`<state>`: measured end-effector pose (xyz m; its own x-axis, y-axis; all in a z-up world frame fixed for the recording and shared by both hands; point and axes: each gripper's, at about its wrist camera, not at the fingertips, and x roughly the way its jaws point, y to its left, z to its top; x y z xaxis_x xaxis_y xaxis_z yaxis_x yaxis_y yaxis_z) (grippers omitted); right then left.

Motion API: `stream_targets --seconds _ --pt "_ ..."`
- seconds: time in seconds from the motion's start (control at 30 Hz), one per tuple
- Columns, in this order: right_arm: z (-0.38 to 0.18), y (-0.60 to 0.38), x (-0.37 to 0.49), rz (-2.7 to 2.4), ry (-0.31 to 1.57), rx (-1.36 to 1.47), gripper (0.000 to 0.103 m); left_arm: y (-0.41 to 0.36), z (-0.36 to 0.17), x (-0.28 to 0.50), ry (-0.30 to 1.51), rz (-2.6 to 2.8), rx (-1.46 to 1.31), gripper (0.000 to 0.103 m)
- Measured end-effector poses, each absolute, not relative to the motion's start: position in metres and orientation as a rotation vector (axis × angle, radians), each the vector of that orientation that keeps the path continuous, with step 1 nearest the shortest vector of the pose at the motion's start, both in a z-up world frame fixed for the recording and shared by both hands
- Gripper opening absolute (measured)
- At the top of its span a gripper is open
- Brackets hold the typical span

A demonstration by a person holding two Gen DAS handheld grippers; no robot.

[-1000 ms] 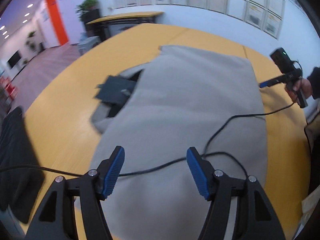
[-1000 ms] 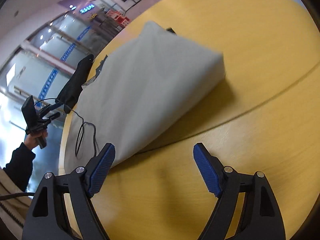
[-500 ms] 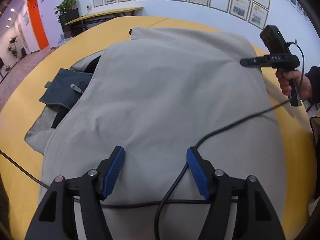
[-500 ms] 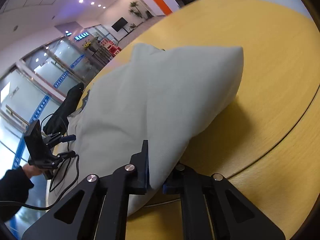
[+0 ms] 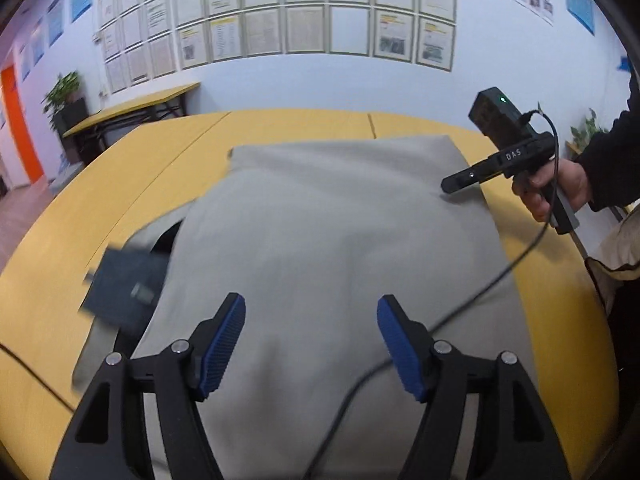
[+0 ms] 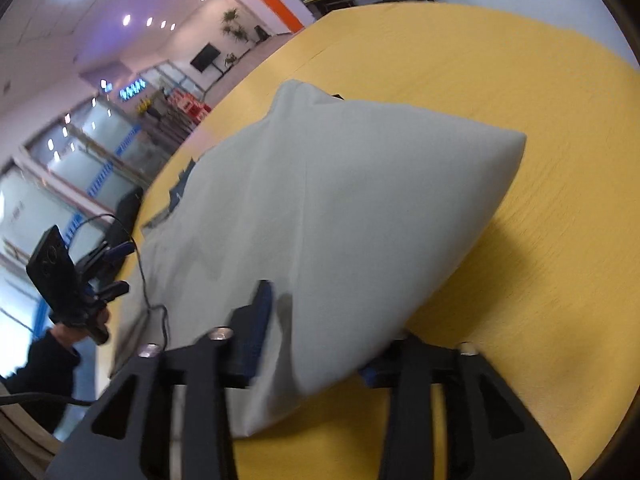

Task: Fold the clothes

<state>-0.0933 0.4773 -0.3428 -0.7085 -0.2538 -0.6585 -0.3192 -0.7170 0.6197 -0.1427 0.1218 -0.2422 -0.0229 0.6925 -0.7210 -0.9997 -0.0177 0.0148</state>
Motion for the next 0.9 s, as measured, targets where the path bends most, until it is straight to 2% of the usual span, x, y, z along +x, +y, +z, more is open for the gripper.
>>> stream_targets --seconds 0.03,0.07,0.1,0.13,0.17,0.27,0.43,0.57,0.67,0.73,0.8,0.9 --pt "-0.346 0.478 -0.096 2.617 1.187 -1.166 0.050 0.136 -0.250 -0.142 0.658 1.485 -0.633 0.072" --pt "-0.347 0.477 -0.101 2.621 1.190 -1.150 0.046 0.149 -0.263 -0.142 0.699 1.469 -0.673 0.072" --pt "-0.348 0.477 -0.105 2.627 1.182 -1.135 0.038 0.158 -0.280 -0.142 0.750 1.460 -0.733 0.072" --pt "-0.348 0.477 -0.109 2.636 1.167 -1.120 0.015 0.162 -0.288 -0.143 0.772 1.450 -0.764 0.072" --pt "-0.348 0.476 -0.113 2.646 1.165 -1.107 0.013 0.159 -0.291 -0.145 0.760 1.455 -0.770 0.072" --pt "-0.339 0.469 -0.123 2.673 1.090 -1.077 0.009 0.149 -0.295 -0.150 0.735 1.470 -0.798 0.072" --pt "-0.310 0.473 -0.139 2.729 0.971 -0.971 0.008 0.152 -0.299 -0.148 0.704 1.512 -0.859 0.074" --pt "-0.260 0.447 -0.152 2.933 0.632 -0.934 0.008 0.174 -0.307 -0.143 0.703 1.550 -0.817 0.085" --pt "-0.218 0.409 -0.147 3.109 0.443 -0.868 0.008 0.186 -0.309 -0.144 0.681 1.557 -0.803 0.085" --pt "-0.210 0.380 -0.128 3.205 0.381 -0.843 0.008 0.187 -0.307 -0.143 0.695 1.557 -0.809 0.085" --pt "-0.211 0.355 -0.127 3.253 0.251 -0.866 0.008 0.183 -0.303 -0.141 0.704 1.554 -0.825 0.080" --pt "-0.226 0.345 -0.136 3.243 0.279 -0.923 0.008 0.152 -0.293 -0.125 0.709 1.482 -0.791 0.081"
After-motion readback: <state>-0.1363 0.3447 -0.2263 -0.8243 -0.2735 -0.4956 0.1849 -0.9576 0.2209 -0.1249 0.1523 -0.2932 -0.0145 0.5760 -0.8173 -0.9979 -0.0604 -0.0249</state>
